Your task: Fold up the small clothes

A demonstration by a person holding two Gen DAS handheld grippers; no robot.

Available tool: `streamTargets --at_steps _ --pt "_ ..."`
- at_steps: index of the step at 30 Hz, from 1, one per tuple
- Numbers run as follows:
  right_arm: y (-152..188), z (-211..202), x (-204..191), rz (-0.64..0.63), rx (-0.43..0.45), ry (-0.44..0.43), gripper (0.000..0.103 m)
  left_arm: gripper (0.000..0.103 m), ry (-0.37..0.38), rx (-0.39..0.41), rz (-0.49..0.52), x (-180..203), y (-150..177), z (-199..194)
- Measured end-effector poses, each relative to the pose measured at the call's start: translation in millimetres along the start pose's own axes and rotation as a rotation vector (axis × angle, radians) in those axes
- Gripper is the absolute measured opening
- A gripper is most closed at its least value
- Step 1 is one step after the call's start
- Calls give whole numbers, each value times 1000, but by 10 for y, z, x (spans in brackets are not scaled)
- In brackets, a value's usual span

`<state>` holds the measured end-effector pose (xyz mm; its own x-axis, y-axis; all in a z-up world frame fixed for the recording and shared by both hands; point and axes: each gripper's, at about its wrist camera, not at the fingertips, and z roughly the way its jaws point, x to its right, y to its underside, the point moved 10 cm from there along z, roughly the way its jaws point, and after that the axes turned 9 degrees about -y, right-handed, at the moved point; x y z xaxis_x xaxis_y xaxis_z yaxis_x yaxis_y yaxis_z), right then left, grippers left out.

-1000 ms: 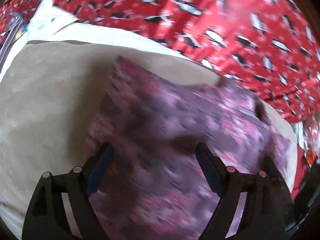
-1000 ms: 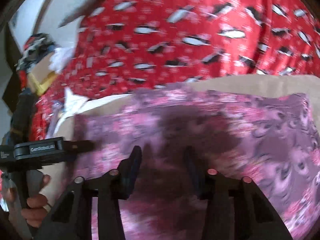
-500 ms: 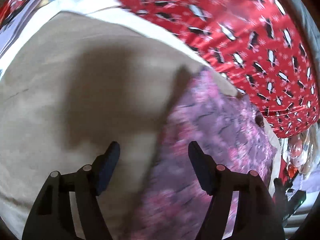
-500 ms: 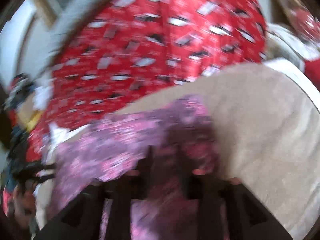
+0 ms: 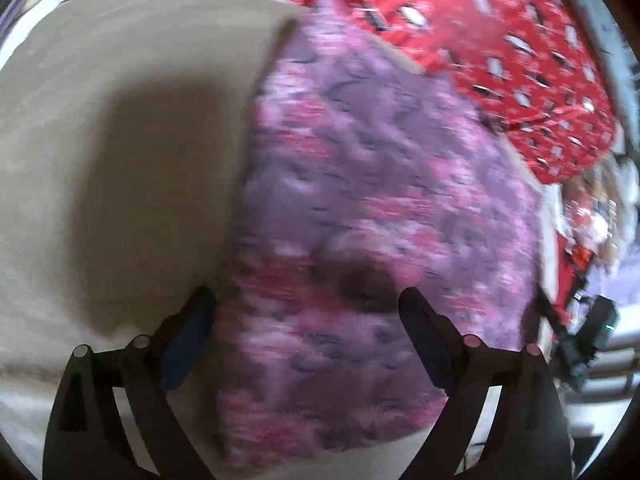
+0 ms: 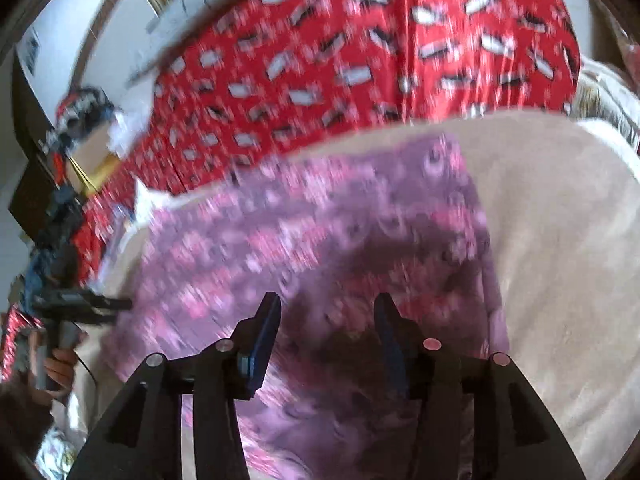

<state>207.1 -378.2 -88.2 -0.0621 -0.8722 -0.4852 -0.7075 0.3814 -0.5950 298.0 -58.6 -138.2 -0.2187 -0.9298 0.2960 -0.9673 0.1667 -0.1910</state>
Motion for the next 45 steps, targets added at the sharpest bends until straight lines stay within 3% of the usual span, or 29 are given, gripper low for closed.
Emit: streamTargets --at_steps 4,8,10,11,12,15,20,25,30,34,39,45 --pt "47 -42 -1 -4 21 -23 50 82 46 33 67 184 -94 -144" --pt "42 -18 18 -7 26 -54 53 81 -25 -40 59 82 -88 100" --pt "53 -1 20 -18 35 -56 54 81 -32 -14 39 128 -111 124" --pt "53 13 14 -23 38 -56 55 73 -38 11 41 173 -118 94" --pt "56 16 7 -31 41 -53 56 50 -66 23 49 198 -112 89" --pt "38 39 -11 -39 39 -48 57 21 -92 47 28 204 -132 -11" --pt "9 -59 -14 -6 42 -46 57 17 -26 92 -31 365 -184 -370" --pt "32 -254 52 -65 64 24 57 17 15 132 -3 778 -174 -704" --pt "146 -295 154 -135 46 69 58 16 23 130 35 1269 -166 -772" --pt "244 -264 223 -140 71 39 59 16 36 114 60 1626 -169 -755" --pt "237 -293 262 -94 98 -27 59 9 51 99 130 2171 -136 -686" --pt "219 -334 298 -46 122 -99 59 3 10 -11 215 2674 85 -79"
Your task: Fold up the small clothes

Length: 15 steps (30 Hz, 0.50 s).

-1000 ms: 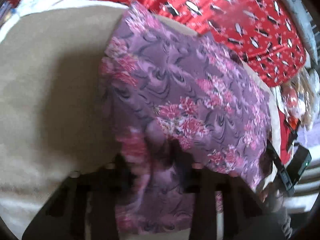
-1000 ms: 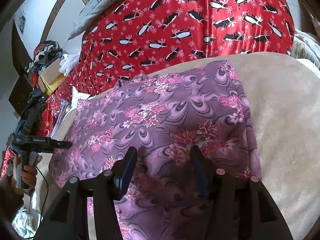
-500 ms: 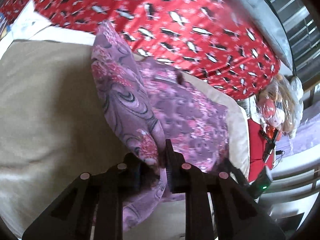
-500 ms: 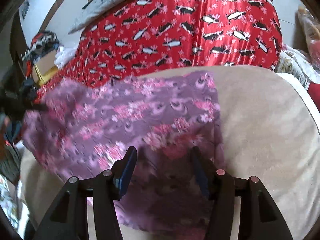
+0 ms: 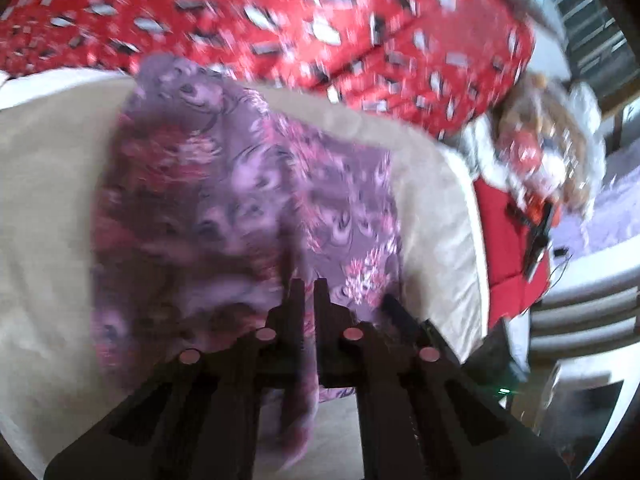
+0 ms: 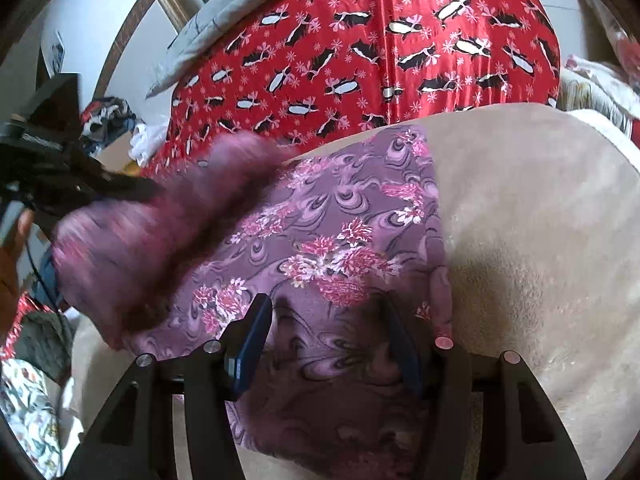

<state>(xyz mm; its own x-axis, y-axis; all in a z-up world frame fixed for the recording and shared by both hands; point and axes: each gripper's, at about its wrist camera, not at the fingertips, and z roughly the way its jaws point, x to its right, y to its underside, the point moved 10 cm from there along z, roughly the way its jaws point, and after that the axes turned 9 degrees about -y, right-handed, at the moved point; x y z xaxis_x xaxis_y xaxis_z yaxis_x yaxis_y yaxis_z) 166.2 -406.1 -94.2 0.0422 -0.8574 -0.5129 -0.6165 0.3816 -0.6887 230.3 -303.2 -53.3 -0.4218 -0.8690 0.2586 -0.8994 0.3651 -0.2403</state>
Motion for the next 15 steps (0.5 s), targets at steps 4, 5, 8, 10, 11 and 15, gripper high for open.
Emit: streamTargets --at_steps 4,5,8,10,11,15 --pt "-6 -21 11 21 12 -28 59 3 -42 -97 5 61 164 436" --pt "-2 -24 15 24 14 -32 59 3 -45 -121 -9 34 206 521" --pt "-1 -36 30 39 20 -50 59 3 -21 -112 -18 -8 224 478" --pt "-2 -40 37 49 23 -61 59 5 4 -96 -15 -51 198 316" --pt "0 -43 40 53 24 -64 59 8 8 -74 -14 -97 154 195" --pt "-3 -50 54 75 17 -69 59 53 -91 63 -33 -511 -121 -232"
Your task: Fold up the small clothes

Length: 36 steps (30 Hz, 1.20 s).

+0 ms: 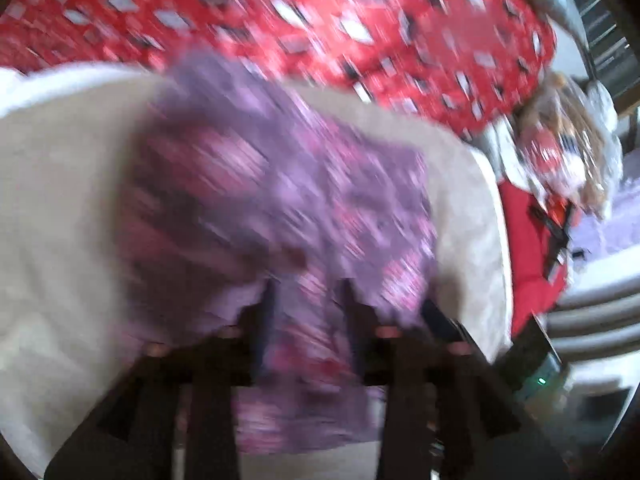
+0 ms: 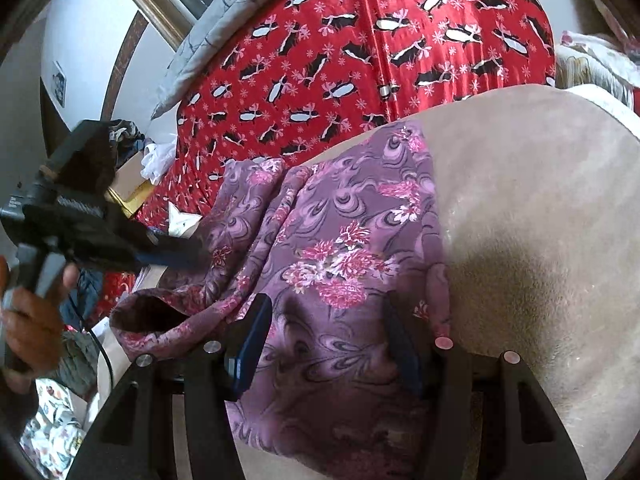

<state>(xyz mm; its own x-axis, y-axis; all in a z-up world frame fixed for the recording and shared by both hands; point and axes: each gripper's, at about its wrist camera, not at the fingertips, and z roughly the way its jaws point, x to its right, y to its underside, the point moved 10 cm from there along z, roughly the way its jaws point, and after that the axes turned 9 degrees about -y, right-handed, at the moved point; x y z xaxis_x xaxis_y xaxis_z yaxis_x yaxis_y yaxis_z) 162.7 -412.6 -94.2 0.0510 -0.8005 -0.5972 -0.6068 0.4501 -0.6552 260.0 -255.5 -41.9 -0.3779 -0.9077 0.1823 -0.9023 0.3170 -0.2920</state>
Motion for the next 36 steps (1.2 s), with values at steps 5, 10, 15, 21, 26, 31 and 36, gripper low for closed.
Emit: streamTargets --at_steps 5,10,15,21,26,31,36 --pt "-117 -34 -100 37 -29 20 61 57 -160 65 -86 -733 -232 -54" --pt "-334 170 -436 35 -49 -72 64 57 -32 -51 -216 -980 4 375" --pt "-254 729 -498 70 -151 -76 64 58 85 -67 -261 -940 186 529" --pt "-62 1110 -941 -94 -240 -100 16 58 142 -64 -277 -961 165 480" --pt "-268 874 -995 -123 -187 -92 8 58 151 -5 -268 -978 106 209" --pt "-456 335 -914 -125 -96 -79 8 58 68 36 -196 -852 124 120" --pt "-305 106 -244 -30 -103 59 8 58 -14 -74 -122 -704 479 472"
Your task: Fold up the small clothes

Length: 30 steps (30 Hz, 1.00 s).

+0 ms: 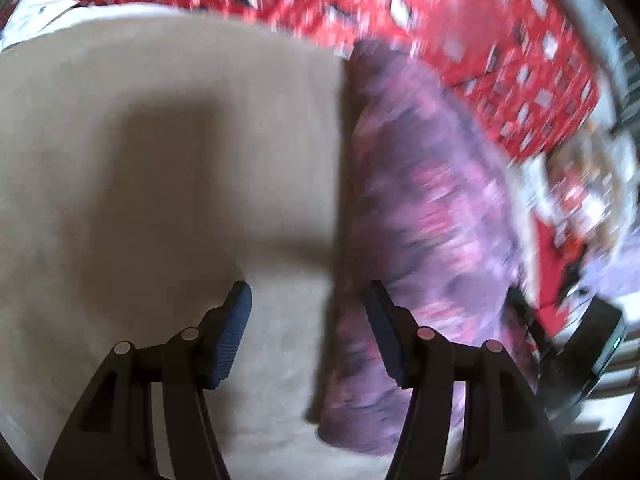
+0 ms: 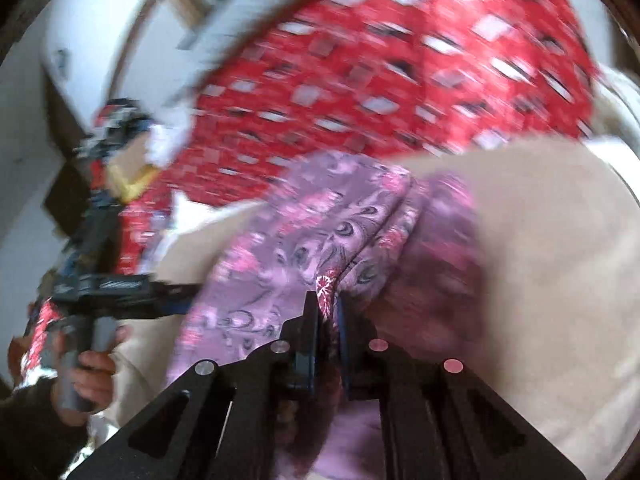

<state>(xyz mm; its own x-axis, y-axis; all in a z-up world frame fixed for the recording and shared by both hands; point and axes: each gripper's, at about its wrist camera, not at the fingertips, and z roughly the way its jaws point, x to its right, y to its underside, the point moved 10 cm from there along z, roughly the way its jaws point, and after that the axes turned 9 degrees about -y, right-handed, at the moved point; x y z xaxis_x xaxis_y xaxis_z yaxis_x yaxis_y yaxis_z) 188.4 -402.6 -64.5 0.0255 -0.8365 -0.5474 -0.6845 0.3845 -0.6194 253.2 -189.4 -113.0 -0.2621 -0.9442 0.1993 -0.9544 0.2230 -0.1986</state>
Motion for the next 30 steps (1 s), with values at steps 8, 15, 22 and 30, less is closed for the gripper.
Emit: streamTargets --at_steps 8,15,22,30 --pt "-95 18 235 161 -3 -83 30 59 -4 95 53 150 -275 -307" --pt "-479 598 448 239 -89 -10 25 59 -68 101 80 463 -697 -174" --pt "-621 566 599 114 -10 42 5 91 -150 90 78 420 -859 282" --pt "-536 216 399 158 39 -103 20 91 -110 158 52 168 -431 -121"
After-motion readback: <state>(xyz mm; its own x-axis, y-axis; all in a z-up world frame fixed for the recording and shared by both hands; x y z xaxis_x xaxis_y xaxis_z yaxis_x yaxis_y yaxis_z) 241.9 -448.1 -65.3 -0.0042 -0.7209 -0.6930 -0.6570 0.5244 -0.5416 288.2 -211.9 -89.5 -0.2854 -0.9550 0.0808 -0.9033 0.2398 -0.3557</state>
